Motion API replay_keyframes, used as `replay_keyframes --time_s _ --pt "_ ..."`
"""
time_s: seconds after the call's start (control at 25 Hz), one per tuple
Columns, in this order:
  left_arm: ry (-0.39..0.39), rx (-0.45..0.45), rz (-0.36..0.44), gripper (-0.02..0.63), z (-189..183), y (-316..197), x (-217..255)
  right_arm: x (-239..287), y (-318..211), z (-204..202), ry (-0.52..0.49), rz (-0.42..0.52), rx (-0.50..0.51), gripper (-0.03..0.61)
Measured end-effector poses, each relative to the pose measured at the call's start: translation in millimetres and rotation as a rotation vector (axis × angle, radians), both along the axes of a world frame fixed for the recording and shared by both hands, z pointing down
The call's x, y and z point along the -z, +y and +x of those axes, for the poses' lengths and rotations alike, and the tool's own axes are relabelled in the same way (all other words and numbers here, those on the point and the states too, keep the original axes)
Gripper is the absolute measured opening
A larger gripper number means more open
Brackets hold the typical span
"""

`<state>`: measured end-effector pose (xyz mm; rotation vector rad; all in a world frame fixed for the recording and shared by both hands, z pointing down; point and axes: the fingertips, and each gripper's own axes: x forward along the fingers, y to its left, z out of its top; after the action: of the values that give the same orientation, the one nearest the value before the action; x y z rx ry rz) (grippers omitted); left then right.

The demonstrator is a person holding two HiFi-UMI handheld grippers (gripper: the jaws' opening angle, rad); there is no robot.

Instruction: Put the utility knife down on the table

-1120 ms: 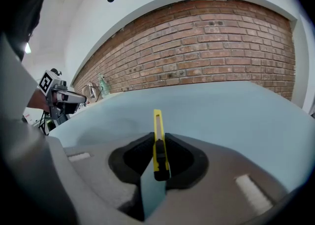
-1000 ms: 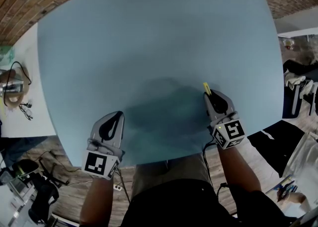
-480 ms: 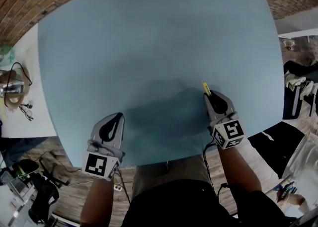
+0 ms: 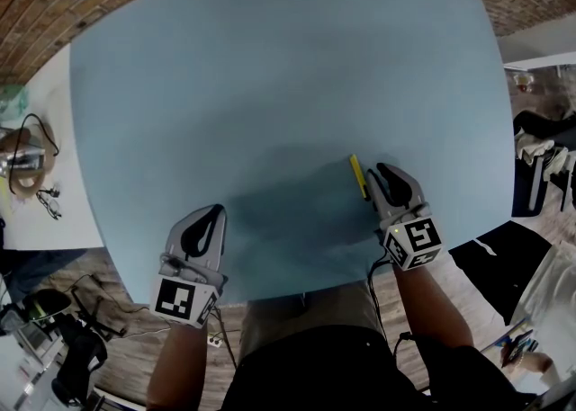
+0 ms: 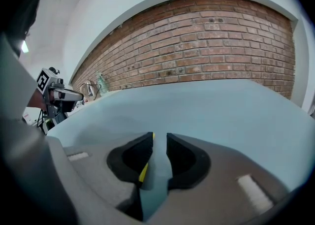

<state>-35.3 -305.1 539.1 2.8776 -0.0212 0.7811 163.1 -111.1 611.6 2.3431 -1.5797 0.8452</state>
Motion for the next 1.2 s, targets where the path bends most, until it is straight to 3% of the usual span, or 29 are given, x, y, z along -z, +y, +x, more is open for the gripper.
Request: replay_keyframes --time_s 0.2,1.2 --pt "0.003 0.001 0.0 0.002 -0.8 -0.7 0.7 5.0 -1.3 -1.2 0.04 -0.004 0.019 0.003" --pt "0.019 -0.015 0.012 0.002 -15.4 0.5 9.0 22.3 -0.7 -4.3 0.087 0.015 -0.01 0.002"
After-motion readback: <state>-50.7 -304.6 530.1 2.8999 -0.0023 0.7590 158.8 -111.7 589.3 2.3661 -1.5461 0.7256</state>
